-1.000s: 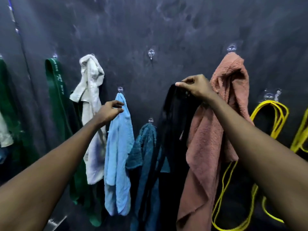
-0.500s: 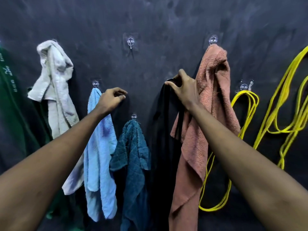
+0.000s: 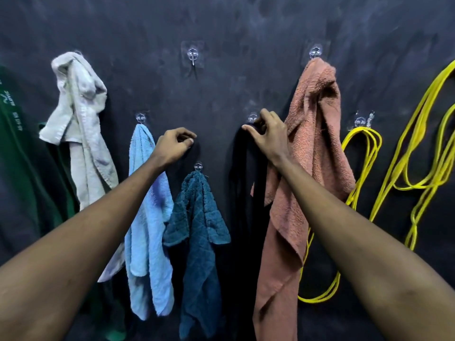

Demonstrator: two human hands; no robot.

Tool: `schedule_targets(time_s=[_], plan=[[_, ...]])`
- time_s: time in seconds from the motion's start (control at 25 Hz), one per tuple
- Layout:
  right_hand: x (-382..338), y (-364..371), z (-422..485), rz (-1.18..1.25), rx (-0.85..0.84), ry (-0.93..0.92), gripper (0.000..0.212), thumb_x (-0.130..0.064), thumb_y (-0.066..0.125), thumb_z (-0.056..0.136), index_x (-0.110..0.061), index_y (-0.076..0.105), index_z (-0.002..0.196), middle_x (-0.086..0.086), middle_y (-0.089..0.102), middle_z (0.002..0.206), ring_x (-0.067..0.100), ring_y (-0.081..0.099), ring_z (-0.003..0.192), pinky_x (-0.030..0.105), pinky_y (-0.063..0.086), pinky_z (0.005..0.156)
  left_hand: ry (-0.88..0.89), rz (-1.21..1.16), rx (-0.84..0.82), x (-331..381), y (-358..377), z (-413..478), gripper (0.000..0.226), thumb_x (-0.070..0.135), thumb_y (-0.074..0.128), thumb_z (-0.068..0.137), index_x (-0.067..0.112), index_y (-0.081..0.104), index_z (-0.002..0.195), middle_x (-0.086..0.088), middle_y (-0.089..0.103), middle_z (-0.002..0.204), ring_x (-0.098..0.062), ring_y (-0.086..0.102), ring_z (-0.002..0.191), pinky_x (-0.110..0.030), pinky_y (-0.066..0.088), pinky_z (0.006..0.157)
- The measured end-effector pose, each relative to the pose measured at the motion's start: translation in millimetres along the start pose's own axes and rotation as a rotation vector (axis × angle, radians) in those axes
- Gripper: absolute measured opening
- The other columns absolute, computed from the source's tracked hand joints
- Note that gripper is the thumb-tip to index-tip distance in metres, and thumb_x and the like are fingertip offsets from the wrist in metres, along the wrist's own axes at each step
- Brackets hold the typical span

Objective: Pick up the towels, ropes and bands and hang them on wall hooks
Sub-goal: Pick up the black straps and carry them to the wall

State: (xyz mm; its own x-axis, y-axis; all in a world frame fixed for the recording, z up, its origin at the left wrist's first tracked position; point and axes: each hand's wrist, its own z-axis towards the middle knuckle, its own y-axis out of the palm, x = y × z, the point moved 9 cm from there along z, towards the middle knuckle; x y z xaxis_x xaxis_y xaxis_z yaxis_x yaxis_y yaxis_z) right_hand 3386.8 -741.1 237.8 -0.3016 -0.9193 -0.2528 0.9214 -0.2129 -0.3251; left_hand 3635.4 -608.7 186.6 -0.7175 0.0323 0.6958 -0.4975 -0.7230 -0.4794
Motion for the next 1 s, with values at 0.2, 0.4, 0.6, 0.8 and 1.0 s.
schedule_targets(time_s=[0.2,0.4,0.6,0.8,1.0], plan=[[3.6,1.7,-7.3,-0.008,0.007,-0.037,0.039,-0.04,0.073,0.085,-0.005,0.058,0.089,0.011,0.056,0.085,0.022,0.055,0.074,0.027,0.042,0.072,0.036,-0.003,-0.018,10.7,14.4,-0.8,0.017,0.018,0.06,0.089,0.025,0.073,0.098,0.002,0.073,0.088,-0.013,0.071,0.086,-0.029,0.053,0.091],[6.0,7.5,-13.0,0.014,0.007,-0.037,0.037,-0.038,0.071,0.088,-0.005,0.062,0.101,0.012,0.058,0.094,0.022,0.058,0.085,0.026,0.044,0.082,0.049,-0.02,-0.042,11.0,28.7,-2.3,0.016,0.02,0.061,0.088,0.027,0.073,0.096,0.002,0.074,0.088,-0.012,0.071,0.084,-0.033,0.053,0.094],[5.2,7.2,-15.3,0.012,0.008,-0.081,0.036,-0.033,0.072,0.087,-0.004,0.062,0.106,0.012,0.059,0.099,0.022,0.058,0.091,0.024,0.044,0.087,0.062,-0.061,-0.023,18.4,35.9,-4.3,0.012,0.026,0.061,0.09,0.028,0.071,0.096,0.005,0.073,0.086,-0.009,0.072,0.08,-0.032,0.055,0.091],[6.0,-2.5,-21.4,0.039,0.062,-0.098,0.024,-0.025,0.066,0.091,-0.006,0.066,0.105,0.009,0.061,0.099,0.02,0.061,0.092,0.022,0.046,0.088,0.147,-0.122,-0.012,54.5,53.6,-11.6,0.031,0.046,0.075,0.08,0.026,0.072,0.103,0.008,0.074,0.089,-0.004,0.069,0.084,-0.016,0.054,0.078],[9.1,-9.9,-16.5,0.022,0.064,-0.12,0.018,-0.018,0.067,0.088,-0.008,0.07,0.104,0.009,0.062,0.094,0.016,0.062,0.086,0.022,0.048,0.083,0.239,0.023,-0.041,84.5,84.0,-7.2,0.043,0.049,0.078,0.073,0.032,0.068,0.111,0.013,0.073,0.09,0.003,0.068,0.086,-0.022,0.055,0.085]])
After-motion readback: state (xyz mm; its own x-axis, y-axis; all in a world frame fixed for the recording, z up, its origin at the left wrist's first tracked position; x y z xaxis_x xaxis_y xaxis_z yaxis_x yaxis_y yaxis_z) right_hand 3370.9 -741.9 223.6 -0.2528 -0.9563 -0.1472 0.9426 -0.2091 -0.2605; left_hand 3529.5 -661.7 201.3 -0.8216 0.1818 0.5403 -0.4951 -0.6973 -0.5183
